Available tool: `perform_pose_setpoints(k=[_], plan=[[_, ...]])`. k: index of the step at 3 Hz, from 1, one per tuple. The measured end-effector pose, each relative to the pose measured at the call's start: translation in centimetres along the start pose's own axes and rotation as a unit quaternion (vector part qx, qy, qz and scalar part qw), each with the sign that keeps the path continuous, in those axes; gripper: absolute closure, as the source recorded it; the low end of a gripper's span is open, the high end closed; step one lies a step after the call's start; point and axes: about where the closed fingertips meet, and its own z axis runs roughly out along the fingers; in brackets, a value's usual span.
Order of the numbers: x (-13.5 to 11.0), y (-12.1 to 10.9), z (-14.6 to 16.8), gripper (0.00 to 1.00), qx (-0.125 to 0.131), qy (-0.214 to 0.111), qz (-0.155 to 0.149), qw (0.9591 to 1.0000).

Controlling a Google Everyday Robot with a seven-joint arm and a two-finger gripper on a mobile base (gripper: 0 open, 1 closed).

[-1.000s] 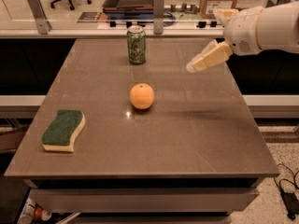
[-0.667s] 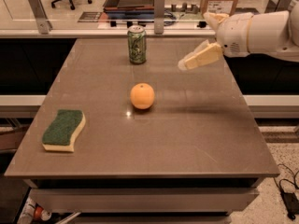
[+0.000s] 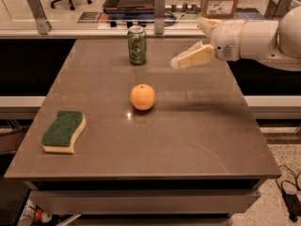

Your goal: Knock green can over

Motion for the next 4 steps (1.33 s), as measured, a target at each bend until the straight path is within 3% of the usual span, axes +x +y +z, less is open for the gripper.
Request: perform_pose_setpoints(k=[2,4], plan=[[0.7,-2.9,3.0,0.0,0.026,-0.04,0.043,0.9979],[1.3,-4.6,6.1,0.0,0.059,-0.071,0.06,0.9939]])
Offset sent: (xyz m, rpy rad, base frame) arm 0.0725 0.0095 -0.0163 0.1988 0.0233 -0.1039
